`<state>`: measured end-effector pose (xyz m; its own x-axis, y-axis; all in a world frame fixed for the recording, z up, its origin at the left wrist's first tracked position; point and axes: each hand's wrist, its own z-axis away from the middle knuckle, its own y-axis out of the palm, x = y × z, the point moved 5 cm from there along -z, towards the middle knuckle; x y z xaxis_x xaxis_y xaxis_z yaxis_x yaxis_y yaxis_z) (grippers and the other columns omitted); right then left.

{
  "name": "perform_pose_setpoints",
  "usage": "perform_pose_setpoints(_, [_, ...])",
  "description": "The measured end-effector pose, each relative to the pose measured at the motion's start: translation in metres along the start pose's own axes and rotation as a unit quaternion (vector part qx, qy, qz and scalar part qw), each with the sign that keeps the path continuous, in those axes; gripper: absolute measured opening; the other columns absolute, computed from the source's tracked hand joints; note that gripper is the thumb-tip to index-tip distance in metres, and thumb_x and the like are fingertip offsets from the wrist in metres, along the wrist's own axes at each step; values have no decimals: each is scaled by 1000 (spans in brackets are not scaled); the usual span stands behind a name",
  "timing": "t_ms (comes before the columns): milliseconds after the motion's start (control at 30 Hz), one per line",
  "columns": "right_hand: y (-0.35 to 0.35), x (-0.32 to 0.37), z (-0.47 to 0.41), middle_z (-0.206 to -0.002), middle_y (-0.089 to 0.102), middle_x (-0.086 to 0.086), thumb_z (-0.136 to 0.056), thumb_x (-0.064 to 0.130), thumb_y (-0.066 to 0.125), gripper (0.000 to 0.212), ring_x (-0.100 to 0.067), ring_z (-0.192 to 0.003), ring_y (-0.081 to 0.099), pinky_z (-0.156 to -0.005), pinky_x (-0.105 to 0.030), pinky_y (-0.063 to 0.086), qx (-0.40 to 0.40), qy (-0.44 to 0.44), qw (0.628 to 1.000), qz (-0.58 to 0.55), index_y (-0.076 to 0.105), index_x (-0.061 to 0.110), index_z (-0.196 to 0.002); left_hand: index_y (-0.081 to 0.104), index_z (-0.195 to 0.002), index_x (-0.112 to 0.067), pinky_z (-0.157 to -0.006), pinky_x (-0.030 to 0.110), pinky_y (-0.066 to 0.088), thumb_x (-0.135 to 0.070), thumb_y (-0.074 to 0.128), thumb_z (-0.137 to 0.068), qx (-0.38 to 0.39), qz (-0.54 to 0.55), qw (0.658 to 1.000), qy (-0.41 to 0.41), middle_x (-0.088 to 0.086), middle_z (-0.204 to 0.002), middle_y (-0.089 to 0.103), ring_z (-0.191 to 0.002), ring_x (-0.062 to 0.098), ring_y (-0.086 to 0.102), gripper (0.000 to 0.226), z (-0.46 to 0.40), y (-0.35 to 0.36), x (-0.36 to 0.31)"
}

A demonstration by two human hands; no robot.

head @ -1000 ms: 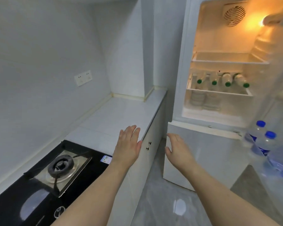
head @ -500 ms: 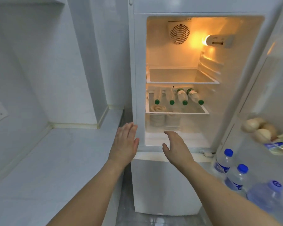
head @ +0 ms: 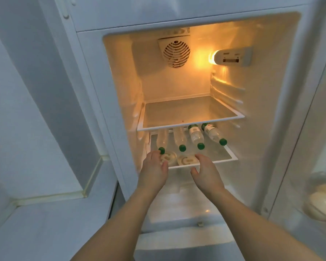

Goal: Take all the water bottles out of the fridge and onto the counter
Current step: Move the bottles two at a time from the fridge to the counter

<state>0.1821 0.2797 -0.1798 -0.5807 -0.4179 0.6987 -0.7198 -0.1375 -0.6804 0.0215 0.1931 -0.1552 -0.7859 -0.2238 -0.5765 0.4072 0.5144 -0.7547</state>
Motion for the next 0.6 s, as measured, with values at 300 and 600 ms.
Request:
perform_pose_setpoints(300, [57, -26, -119, -129, 56, -7, -94, 28, 53, 45, -26, -114, 56, -91, -37, 46, 62, 152, 984, -66, 43, 16, -136, 50, -123, -10, -81, 34, 46, -37, 54, -93, 119, 75, 957, -253, 8, -117, 58, -97, 24, 56, 40, -112, 61, 49])
perform_pose_setpoints(600, [103, -41, -184, -100, 63, -4, -87, 55, 54, 39, -25, -92, 62, -77, -37, 52, 72, 193, 977, 52, 52, 18, -101, 52, -130, -15, -99, 41, 40, -61, 35, -95, 97, -149, 942, -283, 9, -131, 53, -121, 31, 49, 61, -158, 93, 79])
